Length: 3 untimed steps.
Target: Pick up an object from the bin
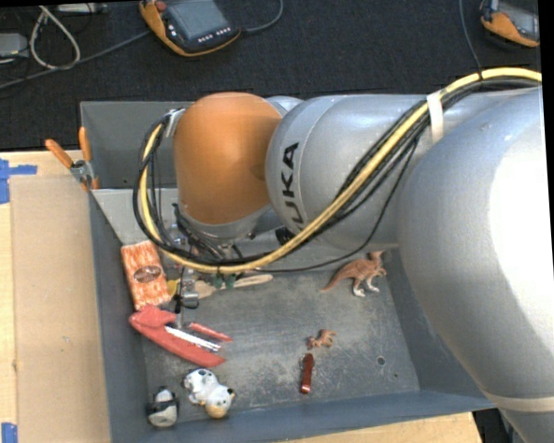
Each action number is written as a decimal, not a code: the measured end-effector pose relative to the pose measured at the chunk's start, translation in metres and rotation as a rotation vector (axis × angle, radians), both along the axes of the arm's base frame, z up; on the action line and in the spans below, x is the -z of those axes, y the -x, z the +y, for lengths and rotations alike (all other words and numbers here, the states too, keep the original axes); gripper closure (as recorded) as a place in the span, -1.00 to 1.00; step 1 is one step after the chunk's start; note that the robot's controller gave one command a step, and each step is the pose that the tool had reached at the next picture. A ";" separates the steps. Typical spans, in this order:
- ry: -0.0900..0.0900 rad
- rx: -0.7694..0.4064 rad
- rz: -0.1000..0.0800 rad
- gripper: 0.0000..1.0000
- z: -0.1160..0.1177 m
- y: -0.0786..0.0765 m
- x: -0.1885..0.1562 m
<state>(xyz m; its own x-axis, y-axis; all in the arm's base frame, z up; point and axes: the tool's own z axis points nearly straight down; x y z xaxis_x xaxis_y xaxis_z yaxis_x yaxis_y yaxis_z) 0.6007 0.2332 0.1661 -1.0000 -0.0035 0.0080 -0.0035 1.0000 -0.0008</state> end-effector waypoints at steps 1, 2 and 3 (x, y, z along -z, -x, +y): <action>-0.002 0.005 -0.007 -1.00 -0.001 -0.002 -0.005; -0.001 -0.047 -0.004 -1.00 0.009 0.035 0.070; -0.006 -0.062 -0.017 -1.00 -0.004 0.032 0.097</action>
Offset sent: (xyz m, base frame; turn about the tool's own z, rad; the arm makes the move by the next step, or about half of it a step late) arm -0.0361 0.0096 -0.0707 -0.0500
